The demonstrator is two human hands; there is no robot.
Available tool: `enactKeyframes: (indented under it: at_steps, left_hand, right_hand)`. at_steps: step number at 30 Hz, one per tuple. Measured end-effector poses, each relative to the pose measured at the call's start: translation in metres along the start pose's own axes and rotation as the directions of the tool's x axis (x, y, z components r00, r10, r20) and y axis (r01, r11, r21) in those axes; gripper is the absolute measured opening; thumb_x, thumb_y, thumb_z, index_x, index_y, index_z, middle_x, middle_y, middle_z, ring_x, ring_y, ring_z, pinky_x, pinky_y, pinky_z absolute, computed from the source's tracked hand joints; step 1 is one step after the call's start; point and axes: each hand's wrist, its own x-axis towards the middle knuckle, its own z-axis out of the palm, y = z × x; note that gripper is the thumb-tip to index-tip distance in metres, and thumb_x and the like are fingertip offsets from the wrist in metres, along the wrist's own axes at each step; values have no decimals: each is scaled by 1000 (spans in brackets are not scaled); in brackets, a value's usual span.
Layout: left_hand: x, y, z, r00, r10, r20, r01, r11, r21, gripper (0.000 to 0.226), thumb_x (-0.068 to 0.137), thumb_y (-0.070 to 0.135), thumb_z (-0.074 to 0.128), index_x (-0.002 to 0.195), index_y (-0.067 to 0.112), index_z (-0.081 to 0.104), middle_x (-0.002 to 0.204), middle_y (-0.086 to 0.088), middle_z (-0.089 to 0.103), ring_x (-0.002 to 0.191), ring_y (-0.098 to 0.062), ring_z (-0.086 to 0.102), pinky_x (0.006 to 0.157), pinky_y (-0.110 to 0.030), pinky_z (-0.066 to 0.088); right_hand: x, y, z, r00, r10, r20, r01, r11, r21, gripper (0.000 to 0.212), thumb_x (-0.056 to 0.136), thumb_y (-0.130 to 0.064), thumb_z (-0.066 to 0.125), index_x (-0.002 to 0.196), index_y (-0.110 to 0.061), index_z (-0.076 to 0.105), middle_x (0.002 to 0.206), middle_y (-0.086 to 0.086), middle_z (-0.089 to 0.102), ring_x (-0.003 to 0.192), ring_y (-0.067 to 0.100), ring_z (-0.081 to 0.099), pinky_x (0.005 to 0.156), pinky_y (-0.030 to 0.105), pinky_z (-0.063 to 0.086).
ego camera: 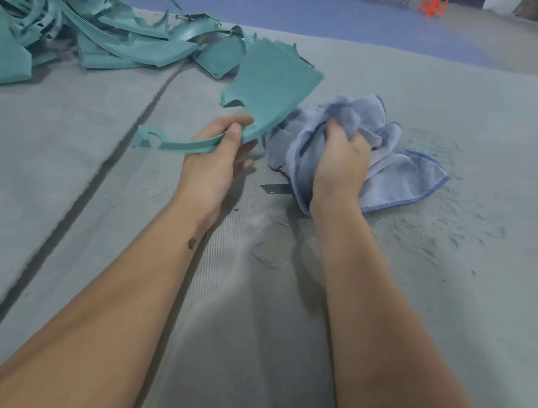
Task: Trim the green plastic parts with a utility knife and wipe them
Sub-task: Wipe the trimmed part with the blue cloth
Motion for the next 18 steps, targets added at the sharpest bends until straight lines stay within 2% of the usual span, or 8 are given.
enactKeyframes:
  at_steps: [2,5,7,9,11,13,15,18]
  left_hand:
    - [-2,0,2,996,72,52,-77,991,111,30,101,22,45,84,37,65,100,6,69,97,-12,66,80,-31,55]
    - [-5,2,5,987,53,153,-84,975,206,27,99,22,48,80,32,64,81,8,67,79,-9,61,72,-26,51]
    - [-7,6,5,965,-25,260,-25,982,187,18,96,17,56,83,27,64,77,6,67,71,-8,62,63,-22,51]
    - [-9,6,3,903,-12,430,-83,976,202,18,91,5,62,98,21,64,80,8,66,68,0,61,60,-14,48]
    - [-8,4,-1,803,30,595,-259,917,303,39,88,-9,59,117,16,60,97,12,64,82,10,60,74,-8,46]
    - [-6,4,-4,763,39,645,-391,823,412,61,82,-22,49,127,19,56,106,12,59,95,11,56,86,-4,39]
    - [-5,2,-6,792,12,611,-369,806,462,71,75,-26,39,120,24,64,104,6,64,97,-2,58,84,-6,40]
    - [-7,5,-3,940,-123,319,26,956,291,64,72,-20,33,93,23,75,79,-5,74,71,-23,62,66,-26,44]
  right_hand:
    - [0,-3,9,943,237,233,-297,914,276,38,95,-42,50,98,-8,67,104,11,72,97,25,68,84,36,56]
    - [-2,0,18,863,283,419,-484,703,522,43,99,-39,45,106,-1,65,96,13,71,89,26,69,77,34,57]
    - [-1,2,16,913,257,316,-383,804,455,32,100,-23,48,110,6,61,90,16,65,81,27,64,78,37,56]
    - [0,7,11,963,138,230,-218,904,368,20,99,-11,50,95,7,59,85,17,61,76,27,61,75,43,55]
    - [1,9,7,973,20,229,-82,961,265,23,96,-7,54,75,3,56,70,6,58,67,18,54,66,38,52]
    - [-1,9,6,968,-74,239,62,996,56,37,92,-8,60,59,-12,44,52,-8,47,54,9,43,54,25,41]
    - [-2,11,8,961,-121,250,144,987,-73,40,91,-9,61,58,-17,38,53,-6,44,52,8,41,54,21,38]
    - [-3,12,8,980,-118,162,131,989,-71,39,95,-16,56,61,-18,39,52,-11,44,44,0,39,49,15,36]
